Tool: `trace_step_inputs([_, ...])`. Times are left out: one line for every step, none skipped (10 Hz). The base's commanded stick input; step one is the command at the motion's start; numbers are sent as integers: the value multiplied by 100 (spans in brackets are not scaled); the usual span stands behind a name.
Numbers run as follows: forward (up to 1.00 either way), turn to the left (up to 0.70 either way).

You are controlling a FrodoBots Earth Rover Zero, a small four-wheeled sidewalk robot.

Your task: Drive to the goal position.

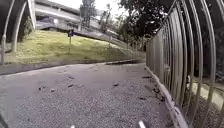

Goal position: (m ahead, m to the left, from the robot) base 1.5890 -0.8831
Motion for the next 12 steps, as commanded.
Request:
trace_step_inputs([0,0])
trace_step_inputs([0,0])
trace_step_inputs([0,0])
trace_step_inputs([0,0])
trace_step_inputs([4,0])
trace_step_inputs([21,0])
trace_step_inputs([65,0])
trace_step_inputs([70,0])
trace_step_inputs([70,0])
trace_step_inputs([70,0])
trace_step_inputs([70,0])
trace_step_inputs([70,0])
